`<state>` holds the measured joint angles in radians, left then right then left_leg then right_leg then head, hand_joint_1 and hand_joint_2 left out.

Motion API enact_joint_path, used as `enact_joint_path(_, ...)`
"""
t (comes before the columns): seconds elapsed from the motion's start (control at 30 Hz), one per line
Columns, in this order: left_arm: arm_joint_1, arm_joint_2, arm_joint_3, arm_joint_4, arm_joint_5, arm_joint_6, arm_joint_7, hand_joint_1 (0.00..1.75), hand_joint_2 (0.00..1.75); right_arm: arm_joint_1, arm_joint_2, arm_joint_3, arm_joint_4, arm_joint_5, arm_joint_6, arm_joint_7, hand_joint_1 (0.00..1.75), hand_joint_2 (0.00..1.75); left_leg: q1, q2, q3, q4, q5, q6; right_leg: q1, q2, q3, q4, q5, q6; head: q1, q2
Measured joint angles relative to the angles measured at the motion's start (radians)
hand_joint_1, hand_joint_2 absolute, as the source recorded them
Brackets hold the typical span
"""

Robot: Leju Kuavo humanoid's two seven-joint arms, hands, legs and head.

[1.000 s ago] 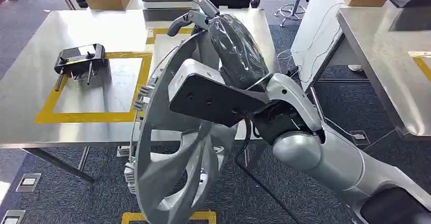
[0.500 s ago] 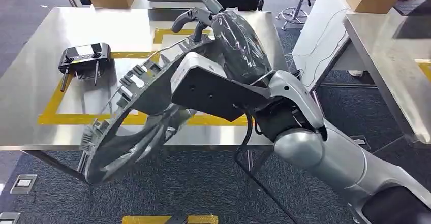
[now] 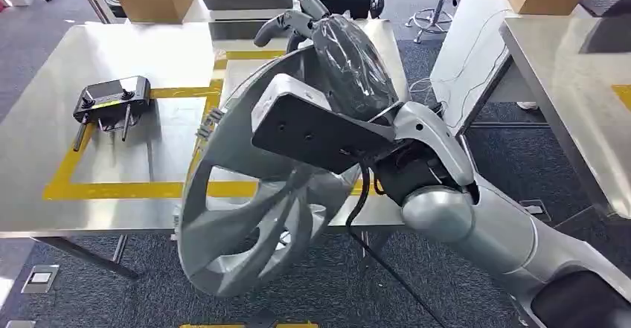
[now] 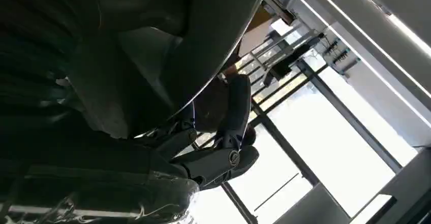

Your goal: Take the parts from the cabinet and place them on the table.

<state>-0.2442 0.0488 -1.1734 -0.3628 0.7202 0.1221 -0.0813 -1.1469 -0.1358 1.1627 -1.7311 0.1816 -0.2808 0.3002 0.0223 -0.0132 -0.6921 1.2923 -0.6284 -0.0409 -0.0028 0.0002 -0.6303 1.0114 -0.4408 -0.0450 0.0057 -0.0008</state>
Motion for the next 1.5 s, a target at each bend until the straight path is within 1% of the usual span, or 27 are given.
enact_joint_path(0.03, 0.003, 0.000, 0.000, 0.000, -0.001, 0.000, 0.000, 0.00, 1.75, 0.001, -0.002, 0.000, 0.002, 0.002, 0.000, 0.000, 1.75, 1.75, 0.000, 0.000, -0.020, 0.021, 0.009, -0.002, 0.000, 0.002, 0.003, 0.003, -0.005, 0.000, 0.000, 0.000)
enact_joint_path(0.07, 0.004, 0.000, 0.000, 0.000, -0.002, 0.000, 0.000, 0.00, 1.75, 0.001, -0.003, 0.000, 0.003, 0.002, 0.000, 0.002, 1.75, 1.75, 0.001, 0.000, -0.019, 0.000, 0.044, -0.005, 0.000, 0.005, 0.007, 0.008, -0.011, 0.002, -0.002, 0.000)
enact_joint_path(0.13, 0.001, 0.003, 0.000, 0.000, -0.002, 0.000, 0.000, 0.00, 1.75, -0.001, -0.002, 0.000, 0.003, 0.001, 0.000, 0.002, 1.75, 1.75, 0.002, 0.001, 0.028, -0.140, 0.157, -0.004, -0.002, 0.009, 0.017, 0.023, -0.028, 0.008, -0.008, 0.000)
enact_joint_path(0.17, 0.001, 0.004, 0.000, 0.000, -0.003, 0.000, 0.000, 0.00, 1.75, -0.002, -0.002, 0.000, 0.003, 0.001, 0.000, 0.004, 1.75, 1.75, 0.001, 0.003, 0.050, -0.195, 0.178, 0.001, -0.002, 0.009, 0.021, 0.030, -0.039, 0.013, -0.011, 0.000)
enact_joint_path(0.2, 0.000, 0.004, 0.000, 0.000, -0.004, 0.000, 0.000, 0.00, 1.75, -0.004, -0.004, 0.000, 0.004, 0.001, 0.000, 0.005, 1.75, 1.75, -0.005, 0.003, 0.054, -0.196, 0.168, 0.007, 0.004, 0.011, 0.018, 0.034, -0.041, 0.018, -0.013, 0.000)
enact_joint_path(0.27, -0.002, 0.004, 0.001, 0.000, -0.005, 0.000, 0.003, 0.00, 1.75, -0.005, -0.005, -0.002, 0.004, 0.000, 0.000, 0.011, 1.75, 1.75, -0.007, 0.001, 0.074, -0.230, 0.144, 0.027, 0.002, 0.009, 0.009, 0.037, -0.040, 0.029, -0.014, 0.000)
enact_joint_path(0.37, 0.000, 0.003, 0.002, -0.001, -0.013, 0.000, 0.003, 0.00, 1.75, -0.006, -0.006, -0.004, 0.004, 0.000, -0.002, 0.013, 1.75, 1.75, 0.002, -0.002, 0.078, -0.241, 0.147, 0.040, 0.001, 0.007, 0.006, 0.042, -0.051, 0.046, -0.011, 0.000)
enact_joint_path(0.43, -0.004, 0.003, 0.007, -0.001, -0.019, -0.001, 0.003, 0.00, 1.75, -0.009, -0.009, -0.005, 0.004, -0.001, -0.003, 0.013, 1.75, 1.75, 0.003, -0.002, 0.080, -0.241, 0.144, 0.048, -0.003, 0.005, -0.041, 0.134, -0.092, 0.057, 0.001, 0.000)
enact_joint_path(0.5, -0.004, 0.003, 0.013, -0.001, -0.020, 0.000, 0.003, 0.00, 1.75, -0.006, -0.014, -0.004, 0.005, -0.001, -0.003, 0.013, 1.75, 1.75, 0.003, -0.001, 0.081, -0.241, 0.141, 0.052, -0.008, 0.005, -0.126, 0.281, -0.143, 0.065, 0.004, 0.000)
enact_joint_path(0.53, -0.003, 0.003, 0.016, -0.001, -0.020, 0.000, 0.003, 0.00, 1.75, -0.004, -0.017, -0.004, 0.005, -0.001, -0.004, 0.013, 1.75, 1.75, 0.003, -0.001, 0.083, -0.241, 0.139, 0.052, -0.010, 0.005, -0.155, 0.321, -0.142, 0.067, 0.006, 0.000)
enact_joint_path(0.57, -0.002, 0.003, 0.017, -0.001, -0.020, 0.000, 0.003, 0.00, 1.75, -0.003, -0.019, -0.004, 0.006, -0.001, -0.004, 0.013, 1.75, 1.75, 0.004, -0.002, 0.086, -0.241, 0.137, 0.051, -0.012, 0.005, -0.159, 0.314, -0.119, 0.067, 0.007, 0.000)
enact_joint_path(0.6, 0.000, 0.003, 0.017, 0.000, -0.020, -0.001, 0.003, 0.00, 1.75, -0.003, -0.021, -0.004, 0.006, -0.001, -0.005, 0.013, 1.75, 1.75, 0.004, -0.004, 0.091, -0.241, 0.133, 0.049, -0.012, 0.005, -0.144, 0.267, -0.076, 0.066, 0.008, 0.000)
enact_joint_path(0.67, 0.000, 0.003, 0.018, -0.001, -0.020, -0.001, 0.003, 0.00, 1.75, -0.004, -0.021, -0.004, 0.007, -0.001, -0.005, 0.013, 1.75, 1.75, 0.004, -0.005, 0.105, -0.241, 0.123, 0.042, -0.012, 0.005, -0.081, 0.110, 0.025, 0.060, 0.013, 0.000)
enact_joint_path(0.73, -0.004, 0.003, 0.022, 0.000, -0.021, 0.000, 0.003, 0.00, 1.75, -0.009, -0.023, -0.004, 0.007, -0.002, -0.006, 0.013, 1.75, 1.75, -0.001, -0.005, 0.105, -0.240, 0.117, 0.031, -0.005, 0.007, -0.048, 0.046, 0.015, 0.050, 0.013, 0.000)
enact_joint_path(0.83, -0.003, 0.002, 0.024, -0.001, -0.021, -0.001, 0.003, 0.00, 1.75, -0.008, -0.026, -0.005, 0.008, -0.002, -0.006, 0.014, 1.75, 1.75, 0.002, -0.004, 0.112, -0.252, 0.117, 0.011, -0.001, 0.008, -0.043, 0.039, 0.000, 0.032, 0.012, 0.000)
enact_joint_path(0.9, -0.004, 0.003, 0.024, -0.001, -0.021, -0.001, 0.003, 0.00, 1.75, -0.008, -0.026, -0.006, 0.008, -0.002, -0.006, 0.013, 1.75, 1.75, 0.002, 0.001, 0.107, -0.230, 0.096, 0.004, -0.010, 0.006, -0.017, 0.015, 0.001, 0.021, 0.005, 0.000)
enact_joint_path(1.0, -0.002, 0.003, 0.024, -0.001, -0.021, -0.001, 0.003, 0.00, 1.75, -0.005, -0.026, -0.005, 0.008, -0.002, -0.006, 0.013, 1.75, 1.75, 0.001, 0.001, 0.008, -0.018, 0.013, 0.003, -0.005, 0.002, -0.001, 0.014, -0.009, 0.007, -0.008, 0.000)
enact_joint_path(1.03, 0.000, 0.004, 0.024, 0.000, -0.021, -0.001, 0.003, 0.00, 1.75, -0.001, -0.026, -0.004, 0.009, -0.002, -0.006, 0.013, 1.75, 1.75, 0.001, 0.001, -0.024, 0.030, 0.006, 0.002, -0.003, 0.003, 0.002, 0.015, -0.012, 0.006, -0.008, 0.000)
enact_joint_path(1.07, 0.002, 0.004, 0.024, 0.000, -0.021, -0.001, 0.003, 0.00, 1.75, 0.000, -0.026, -0.004, 0.010, -0.002, -0.006, 0.014, 1.75, 1.75, 0.001, 0.001, -0.036, 0.033, 0.024, 0.002, -0.003, 0.005, 0.005, 0.016, -0.016, 0.006, -0.009, 0.000)
enact_joint_path(1.1, 0.003, 0.004, 0.024, -0.001, -0.021, -0.001, 0.003, 0.00, 1.75, -0.001, -0.027, -0.004, 0.010, -0.002, -0.006, 0.013, 1.75, 1.75, 0.001, 0.001, -0.028, -0.007, 0.071, 0.004, -0.003, 0.008, 0.009, 0.020, -0.021, 0.007, -0.011, 0.000)
enact_joint_path(1.17, 0.002, 0.005, 0.025, -0.001, -0.021, -0.001, 0.003, 0.00, 1.75, -0.002, -0.027, -0.006, 0.010, -0.002, -0.006, 0.013, 1.75, 1.75, 0.001, 0.001, 0.027, -0.161, 0.176, 0.010, -0.003, 0.011, 0.020, 0.027, -0.033, 0.012, -0.014, 0.000)
enact_joint_path(1.23, 0.001, 0.006, 0.025, 0.000, -0.021, -0.002, 0.003, 0.00, 1.75, -0.003, -0.027, -0.005, 0.011, -0.002, -0.006, 0.013, 1.75, 1.75, -0.007, 0.002, 0.051, -0.214, 0.176, 0.022, 0.003, 0.013, 0.019, 0.037, -0.043, 0.023, -0.016, 0.000)
enact_joint_path(1.27, -0.002, 0.006, 0.025, 0.000, -0.021, -0.002, 0.004, 0.00, 1.75, -0.003, -0.028, -0.006, 0.010, -0.003, -0.007, 0.013, 1.75, 1.75, -0.007, 0.003, 0.067, -0.236, 0.155, 0.029, 0.001, 0.013, 0.012, 0.037, -0.040, 0.030, -0.019, 0.000)
enact_joint_path(1.33, 0.001, 0.006, 0.025, 0.000, -0.021, -0.002, 0.005, 0.00, 1.75, -0.001, -0.029, -0.007, 0.011, -0.003, -0.007, 0.014, 1.75, 1.75, -0.010, -0.002, 0.063, -0.236, 0.158, 0.037, -0.001, 0.009, 0.013, 0.029, -0.039, 0.039, -0.016, 0.000)
enact_joint_path(1.4, 0.001, 0.006, 0.025, -0.001, -0.022, -0.003, 0.005, 0.00, 1.75, -0.003, -0.029, -0.011, 0.011, -0.003, -0.008, 0.014, 1.75, 1.75, 0.001, -0.002, 0.071, -0.249, 0.162, 0.045, 0.000, 0.007, 0.008, 0.046, -0.055, 0.052, -0.013, 0.000)
enact_joint_path(1.43, -0.001, 0.006, 0.025, -0.001, -0.022, -0.004, 0.005, 0.00, 1.75, -0.004, -0.029, -0.013, 0.011, -0.003, -0.008, 0.014, 1.75, 1.75, 0.002, -0.001, 0.072, -0.249, 0.161, 0.048, -0.002, 0.006, -0.015, 0.092, -0.080, 0.056, -0.007, 0.000)
enact_joint_path(1.5, -0.001, 0.005, 0.025, -0.001, -0.022, -0.005, 0.004, 0.00, 1.75, -0.001, -0.030, -0.013, 0.011, -0.003, -0.008, 0.013, 1.75, 1.75, 0.002, -0.001, 0.072, -0.249, 0.158, 0.053, -0.008, 0.006, -0.100, 0.247, -0.143, 0.064, 0.002, 0.000)
